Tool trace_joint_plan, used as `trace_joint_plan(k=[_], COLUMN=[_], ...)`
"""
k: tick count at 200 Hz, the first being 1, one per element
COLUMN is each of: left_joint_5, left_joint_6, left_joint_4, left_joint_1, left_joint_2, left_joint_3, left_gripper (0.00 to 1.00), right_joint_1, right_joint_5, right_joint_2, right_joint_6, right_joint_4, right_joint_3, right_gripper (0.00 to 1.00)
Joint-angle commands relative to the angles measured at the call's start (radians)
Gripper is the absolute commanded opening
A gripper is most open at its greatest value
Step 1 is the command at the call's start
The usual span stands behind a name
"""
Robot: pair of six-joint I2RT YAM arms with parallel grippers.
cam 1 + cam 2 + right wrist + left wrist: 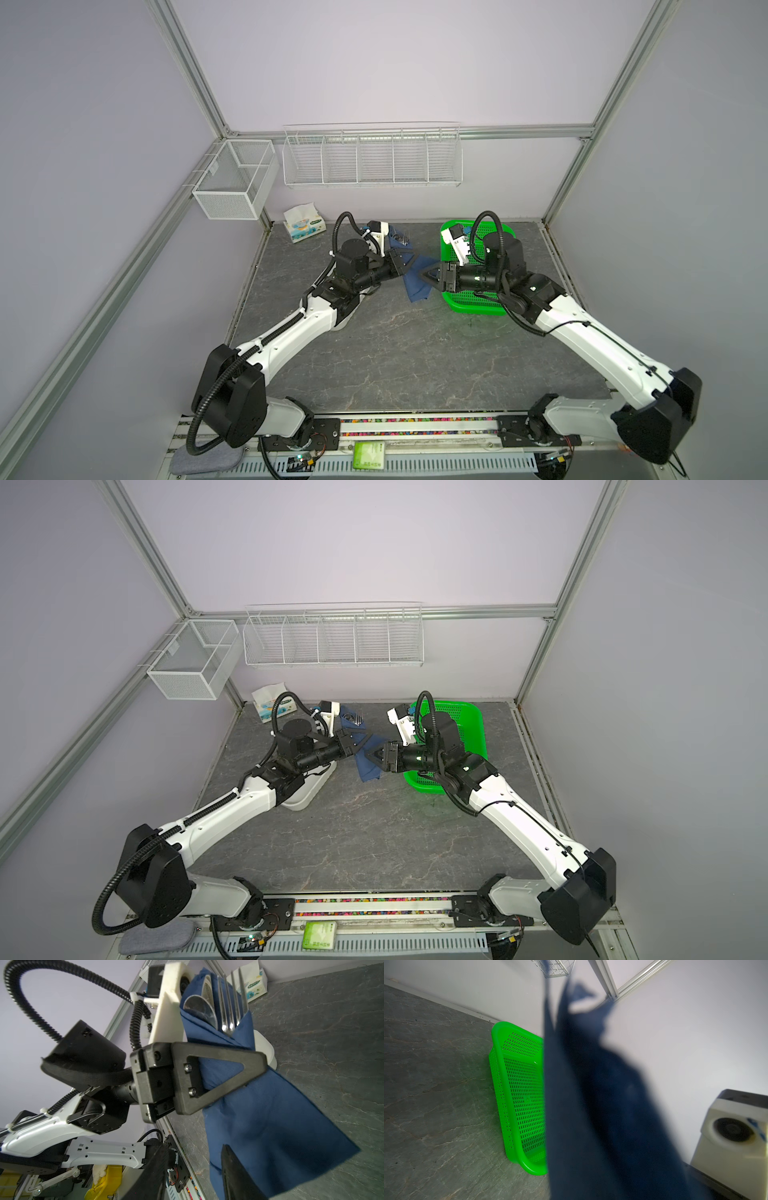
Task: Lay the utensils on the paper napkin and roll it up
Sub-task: 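Bring the right gripper back to the bundle beside the left gripper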
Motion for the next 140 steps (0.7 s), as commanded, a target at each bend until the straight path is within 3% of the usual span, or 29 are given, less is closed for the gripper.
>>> trace_joint_plan(k=[1, 81, 140], left_joint_5=[0.021, 0.106, 0.132], left_joint_6=[-0.025, -0.114, -0.145], left_joint_4=[0.069, 0.189, 0.236], left_joint_1=[-0.007, -0.008, -0.008], left_joint_2=[-0.017, -0.001, 0.014], left_joint_3=[0.031, 0.01, 0.008], left_gripper=[0.0, 0.0, 0.0], right_joint_1=[0.007, 0.007, 0.006], right_joint_5=[0.064, 0.155, 0.052], right_joint_2=[0.001, 0.013, 0.02], right_joint_6=[-0.007, -0.022, -0.014], right_joint_4=[0.013, -0.028, 0.019], right_joint_3=[0.017, 0.018, 0.025], right_gripper=[0.47, 0.55, 0.56])
